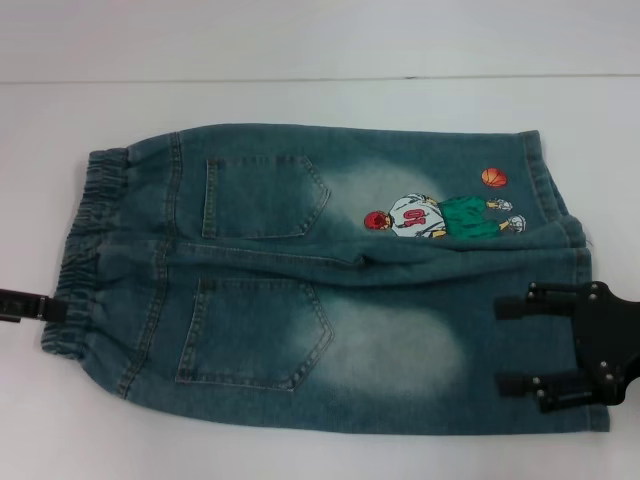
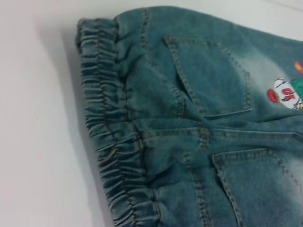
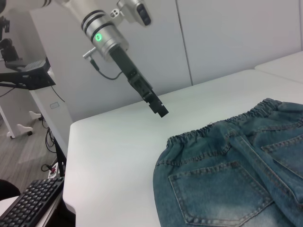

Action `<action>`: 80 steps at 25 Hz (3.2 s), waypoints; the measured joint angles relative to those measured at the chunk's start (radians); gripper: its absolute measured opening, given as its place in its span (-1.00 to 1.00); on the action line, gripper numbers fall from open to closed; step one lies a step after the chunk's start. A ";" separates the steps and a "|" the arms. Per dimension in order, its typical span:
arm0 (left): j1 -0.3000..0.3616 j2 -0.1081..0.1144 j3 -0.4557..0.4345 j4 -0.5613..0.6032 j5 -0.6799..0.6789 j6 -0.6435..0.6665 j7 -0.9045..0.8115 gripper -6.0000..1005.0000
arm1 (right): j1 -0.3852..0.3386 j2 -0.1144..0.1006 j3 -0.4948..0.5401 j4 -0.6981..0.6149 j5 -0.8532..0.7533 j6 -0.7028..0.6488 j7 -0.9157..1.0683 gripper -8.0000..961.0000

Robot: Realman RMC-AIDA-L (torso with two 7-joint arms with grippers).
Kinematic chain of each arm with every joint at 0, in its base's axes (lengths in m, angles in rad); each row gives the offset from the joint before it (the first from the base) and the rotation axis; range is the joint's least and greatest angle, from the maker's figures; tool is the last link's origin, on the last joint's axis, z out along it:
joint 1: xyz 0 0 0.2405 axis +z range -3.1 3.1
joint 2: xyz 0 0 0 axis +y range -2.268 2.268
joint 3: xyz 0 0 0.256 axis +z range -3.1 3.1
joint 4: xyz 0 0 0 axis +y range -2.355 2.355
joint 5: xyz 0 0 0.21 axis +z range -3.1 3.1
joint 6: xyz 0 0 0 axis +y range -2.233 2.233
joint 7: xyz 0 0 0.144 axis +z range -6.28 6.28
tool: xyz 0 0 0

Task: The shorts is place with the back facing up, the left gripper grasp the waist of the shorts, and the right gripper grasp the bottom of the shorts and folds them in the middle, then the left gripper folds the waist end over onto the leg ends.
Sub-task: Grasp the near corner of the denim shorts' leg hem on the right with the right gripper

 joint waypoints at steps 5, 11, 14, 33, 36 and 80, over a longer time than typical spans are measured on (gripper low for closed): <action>-0.054 0.020 0.004 -0.072 0.055 -0.022 -0.095 0.67 | 0.010 -0.002 0.000 -0.001 0.000 0.001 -0.001 0.91; -0.087 0.030 0.041 -0.153 0.105 -0.091 -0.163 0.67 | 0.017 -0.005 -0.004 -0.002 0.000 0.006 -0.002 0.91; -0.091 0.030 0.059 -0.186 0.133 -0.148 -0.181 0.67 | 0.018 -0.006 -0.011 -0.002 0.000 0.015 -0.002 0.91; -0.106 0.022 0.085 -0.242 0.175 -0.211 -0.209 0.63 | 0.036 -0.004 -0.028 0.006 0.000 0.056 -0.002 0.91; -0.107 0.021 0.088 -0.242 0.175 -0.212 -0.210 0.62 | 0.038 -0.004 -0.028 0.006 0.000 0.060 -0.002 0.91; -0.126 0.015 0.090 -0.273 0.162 -0.202 -0.199 0.47 | 0.040 -0.004 -0.028 0.006 0.000 0.067 -0.002 0.91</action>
